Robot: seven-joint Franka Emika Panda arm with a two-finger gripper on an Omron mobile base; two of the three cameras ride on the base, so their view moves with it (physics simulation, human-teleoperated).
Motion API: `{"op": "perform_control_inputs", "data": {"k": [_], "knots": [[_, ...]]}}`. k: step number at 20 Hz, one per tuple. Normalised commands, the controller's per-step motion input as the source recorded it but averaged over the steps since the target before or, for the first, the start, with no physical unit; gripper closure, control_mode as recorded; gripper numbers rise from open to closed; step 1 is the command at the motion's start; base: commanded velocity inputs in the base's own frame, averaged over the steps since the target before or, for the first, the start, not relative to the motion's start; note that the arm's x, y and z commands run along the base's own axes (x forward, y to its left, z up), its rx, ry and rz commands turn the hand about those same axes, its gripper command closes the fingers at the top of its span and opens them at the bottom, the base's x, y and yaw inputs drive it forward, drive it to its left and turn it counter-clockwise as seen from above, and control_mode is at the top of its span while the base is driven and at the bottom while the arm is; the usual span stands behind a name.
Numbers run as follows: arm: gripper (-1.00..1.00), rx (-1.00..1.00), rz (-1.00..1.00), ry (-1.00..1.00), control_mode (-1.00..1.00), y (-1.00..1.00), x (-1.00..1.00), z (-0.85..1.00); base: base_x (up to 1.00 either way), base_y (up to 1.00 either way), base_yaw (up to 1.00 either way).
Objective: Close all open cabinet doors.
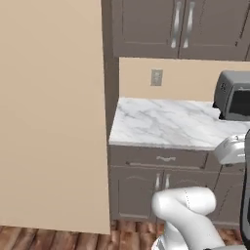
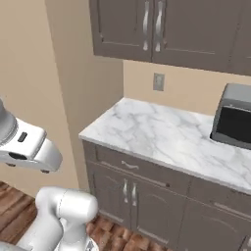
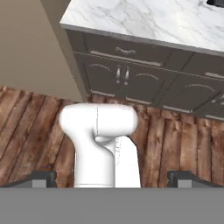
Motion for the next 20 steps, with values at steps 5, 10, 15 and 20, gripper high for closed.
{"op": "perform_control_inputs", "data": {"k": [5, 10, 15, 20], "knots": [[-1.0, 0.0, 0.0, 0.0, 1.0, 0.0, 0.0, 0.0, -0.16, 0.1, 0.85], [-1.0, 0.0, 0.0, 0.0, 1.0, 0.0, 0.0, 0.0, -0.15, 0.13, 0.75], [-1.0, 0.0, 0.0, 0.0, 1.0, 0.0, 0.0, 0.0, -0.07, 0.18, 0.72], [-1.0, 0.0, 0.0, 0.0, 1.0, 0.0, 0.0, 0.0, 0.0, 0.2, 0.74]]}}
